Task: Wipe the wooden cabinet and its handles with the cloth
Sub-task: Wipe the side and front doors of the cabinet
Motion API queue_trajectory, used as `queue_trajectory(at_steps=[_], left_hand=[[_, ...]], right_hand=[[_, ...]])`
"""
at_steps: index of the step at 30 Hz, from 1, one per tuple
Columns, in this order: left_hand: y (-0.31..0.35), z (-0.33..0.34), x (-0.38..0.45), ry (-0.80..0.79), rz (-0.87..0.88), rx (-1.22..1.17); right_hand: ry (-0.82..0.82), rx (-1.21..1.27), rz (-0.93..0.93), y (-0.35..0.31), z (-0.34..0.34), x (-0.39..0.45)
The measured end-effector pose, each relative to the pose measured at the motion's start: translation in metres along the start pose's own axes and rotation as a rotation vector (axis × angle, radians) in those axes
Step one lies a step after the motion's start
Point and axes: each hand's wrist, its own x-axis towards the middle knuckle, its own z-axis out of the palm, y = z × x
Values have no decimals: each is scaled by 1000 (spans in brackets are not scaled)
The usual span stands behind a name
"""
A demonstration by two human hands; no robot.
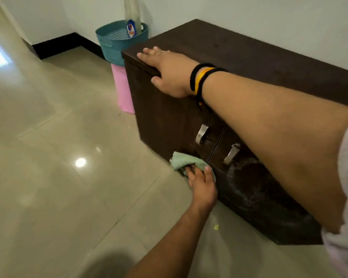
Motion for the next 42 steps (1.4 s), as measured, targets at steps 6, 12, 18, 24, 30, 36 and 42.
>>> queue_trajectory(at_steps=[6, 12, 18, 24, 30, 36, 42], left_hand=[[-11, -1, 1, 7, 96, 136], [-31, -11, 10, -7, 221, 212], [-36, -7, 1, -26, 329, 332], [-42, 6, -15, 31, 469, 332], [-48, 34, -45, 19, 650, 345], [-37, 68, -72, 109, 970, 523], [58, 101, -65, 497, 1547, 640]], right_hand=[[2, -2, 23, -3, 0, 0], [-33, -45, 2, 1, -1, -38], [-64, -62, 36, 32, -8, -155], [-91, -44, 167, 53, -13, -254], [-104, -43, 300, 71, -14, -349], [-61, 47, 337, 85, -11, -397], [17, 184, 341, 97, -8, -396]])
